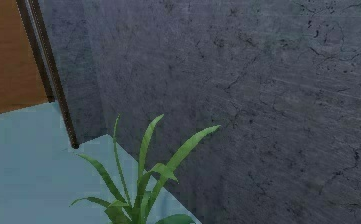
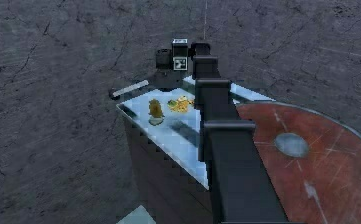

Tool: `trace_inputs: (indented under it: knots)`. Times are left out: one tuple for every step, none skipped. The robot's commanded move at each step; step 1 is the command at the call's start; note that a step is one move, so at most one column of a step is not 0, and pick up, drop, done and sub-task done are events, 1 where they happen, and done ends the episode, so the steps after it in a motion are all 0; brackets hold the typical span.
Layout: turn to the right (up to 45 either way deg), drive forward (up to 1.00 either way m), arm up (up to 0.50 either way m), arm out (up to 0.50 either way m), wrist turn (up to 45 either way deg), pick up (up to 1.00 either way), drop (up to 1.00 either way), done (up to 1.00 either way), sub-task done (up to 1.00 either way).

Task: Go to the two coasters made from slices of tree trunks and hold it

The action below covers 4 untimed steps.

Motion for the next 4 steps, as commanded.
trace_inputs:
  knots:
    - [0.0, 0.0, 0.0, 0.0, 24.0, 0.0, 0.0, 0.0, 0.0]
    - [0.0, 0.0, -0.16, 0.0, 0.0, 0.0, 0.0, 0.0, 0.0]
    - [0.0, 0.0, 0.0, 0.0, 0.0, 1.0, 0.0, 0.0, 0.0]
    - [0.0, 0.0, 0.1, 0.0, 0.0, 0.0, 0.0, 0.0, 0.0]
